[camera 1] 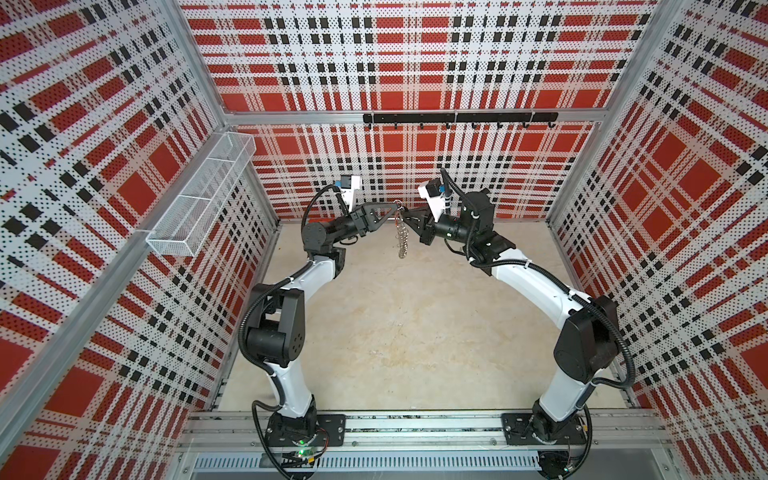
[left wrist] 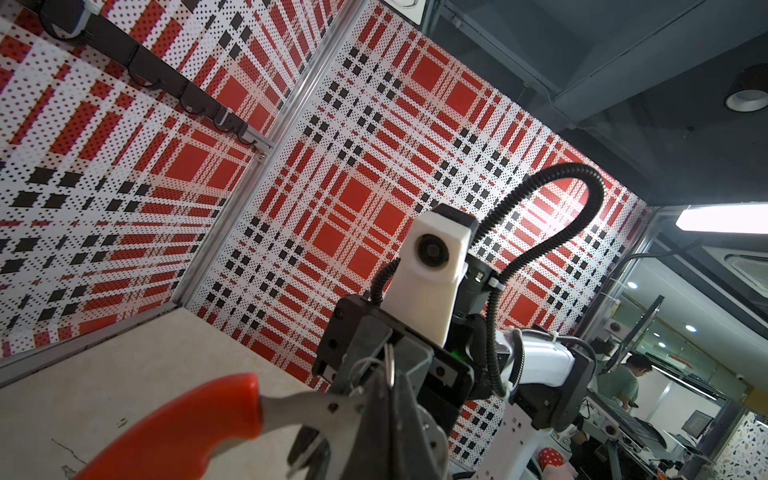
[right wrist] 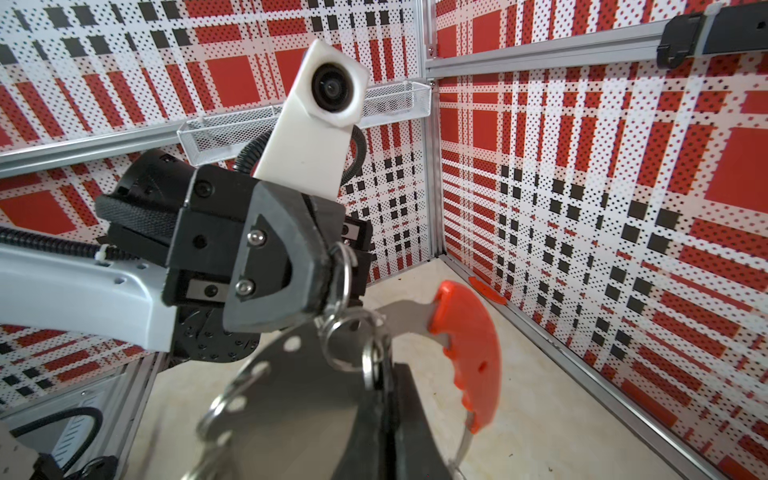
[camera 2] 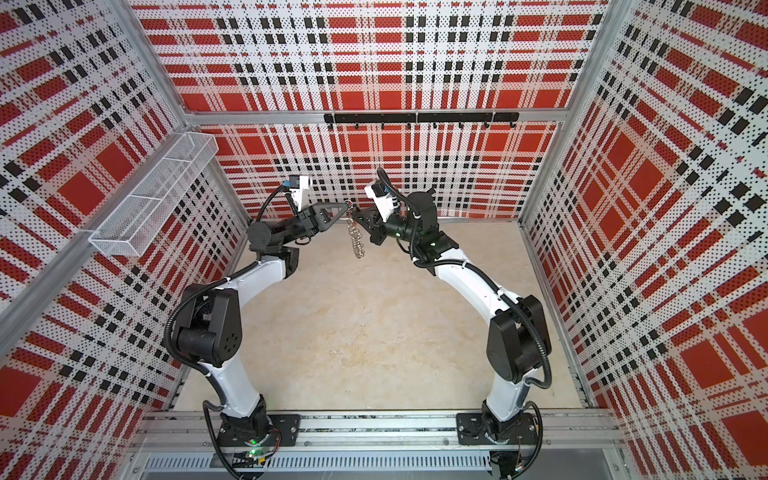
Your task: Put the keys on the keyring
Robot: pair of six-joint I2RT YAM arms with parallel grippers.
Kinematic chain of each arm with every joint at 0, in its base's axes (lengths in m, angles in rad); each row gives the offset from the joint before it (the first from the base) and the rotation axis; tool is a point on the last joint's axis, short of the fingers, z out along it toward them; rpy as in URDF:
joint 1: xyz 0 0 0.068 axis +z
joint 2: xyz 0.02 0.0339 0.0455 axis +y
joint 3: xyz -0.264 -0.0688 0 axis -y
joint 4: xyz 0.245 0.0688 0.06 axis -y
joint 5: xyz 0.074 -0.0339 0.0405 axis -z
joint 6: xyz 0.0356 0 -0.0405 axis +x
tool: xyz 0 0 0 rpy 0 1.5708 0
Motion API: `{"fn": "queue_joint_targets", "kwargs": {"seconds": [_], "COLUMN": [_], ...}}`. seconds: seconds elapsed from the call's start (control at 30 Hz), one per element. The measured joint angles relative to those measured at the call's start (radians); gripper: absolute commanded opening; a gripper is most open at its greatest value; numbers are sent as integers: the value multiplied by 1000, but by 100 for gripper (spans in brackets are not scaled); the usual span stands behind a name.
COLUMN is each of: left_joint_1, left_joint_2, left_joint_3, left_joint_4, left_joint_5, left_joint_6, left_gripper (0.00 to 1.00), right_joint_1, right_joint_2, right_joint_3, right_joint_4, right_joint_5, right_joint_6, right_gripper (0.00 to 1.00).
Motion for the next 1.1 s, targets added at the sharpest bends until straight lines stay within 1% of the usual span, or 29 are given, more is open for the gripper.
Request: {"fn": "queue_joint_targets", "kwargs": {"seconds": [0.27,0.53,0.67,0.77,0.87,1.1], "left_joint_1": [5,6,2,-2,-3,-10], "left_joint_2": [-44,-88,-138,-183,-208,-211], "left_joint_3": [-39,-47,-47,-47,-47,-47], "left_joint_4": [-207,-294,-426,-539,-605,-684], "left_joint_5": [-14,-22,-44,-69,-87,-113], "left_joint_6": [193,313,461,583,661,746], "left_gripper": [0,0,0,0,0,0], "right_joint_1": [-26,-35,-42,-45,-48,-55], "right_joint_2": [-8,-15,-13,-3,10,25], "right_joint_3": [6,85,142,190,222,224], "right_joint_4": [-52,-180,-282,-355,-409,-464], "right_joint_5": [19,-29,-62,-72,-82,-90], "right_joint_6": [-32,-54,-61,-68,-76,-88], "right_gripper": [4,2,1,3,3,4]}}
